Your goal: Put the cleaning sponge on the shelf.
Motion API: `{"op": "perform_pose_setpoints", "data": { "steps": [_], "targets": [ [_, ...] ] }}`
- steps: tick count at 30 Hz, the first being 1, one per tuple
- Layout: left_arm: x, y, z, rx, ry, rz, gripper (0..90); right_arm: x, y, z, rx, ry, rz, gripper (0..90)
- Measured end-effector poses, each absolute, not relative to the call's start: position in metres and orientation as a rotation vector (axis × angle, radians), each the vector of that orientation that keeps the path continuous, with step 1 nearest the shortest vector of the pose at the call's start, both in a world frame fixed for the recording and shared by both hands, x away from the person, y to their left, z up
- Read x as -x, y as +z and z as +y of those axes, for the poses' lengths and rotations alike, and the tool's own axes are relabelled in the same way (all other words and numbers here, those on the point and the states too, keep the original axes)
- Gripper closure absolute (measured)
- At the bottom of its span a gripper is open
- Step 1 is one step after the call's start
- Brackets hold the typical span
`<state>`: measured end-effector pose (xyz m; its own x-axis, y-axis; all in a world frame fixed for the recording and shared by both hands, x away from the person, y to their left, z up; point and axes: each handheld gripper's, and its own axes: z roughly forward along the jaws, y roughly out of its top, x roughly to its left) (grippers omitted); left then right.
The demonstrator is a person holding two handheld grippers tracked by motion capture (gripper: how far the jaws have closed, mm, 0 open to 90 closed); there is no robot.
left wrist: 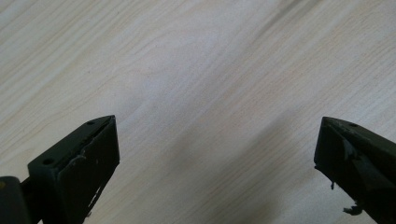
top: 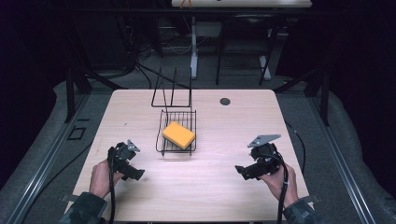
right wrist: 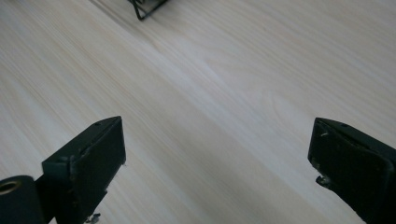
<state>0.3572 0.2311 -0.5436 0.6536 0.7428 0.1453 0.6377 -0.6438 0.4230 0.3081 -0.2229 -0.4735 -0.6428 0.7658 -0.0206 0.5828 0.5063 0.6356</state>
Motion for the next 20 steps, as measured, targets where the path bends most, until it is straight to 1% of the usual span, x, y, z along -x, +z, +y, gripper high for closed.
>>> {"op": "perform_pose_setpoints", "data": {
  "steps": [1,3,6,8,13,20],
  "targets": [
    [-0.357,-0.544,0.231,-2.539,0.439,1.099,0.3,-0.302,-0.482,-0.233,-1.168,0.859,2.438,3.6],
    [-0.358,-0.544,0.231,-2.540,0.437,1.101,0.3,-0.300,-0.485,-0.236,-1.182,0.862,2.437,3.7],
    [-0.358,-0.545,0.230,-2.542,0.433,1.095,0.3,-0.292,-0.500,-0.247,-1.235,0.863,2.419,3.8],
    [-0.358,-0.545,0.230,-2.543,0.425,1.091,0.3,-0.289,-0.511,-0.254,-1.262,0.793,2.439,3.9],
    [-0.359,-0.545,0.230,-2.522,0.416,1.097,0.6,-0.289,-0.518,-0.259,-1.261,0.741,2.444,4.6],
    [-0.357,-0.541,0.230,-2.480,0.428,1.107,3.9,-0.292,-0.528,-0.255,-1.232,0.685,2.484,5.0]
  ]
}}
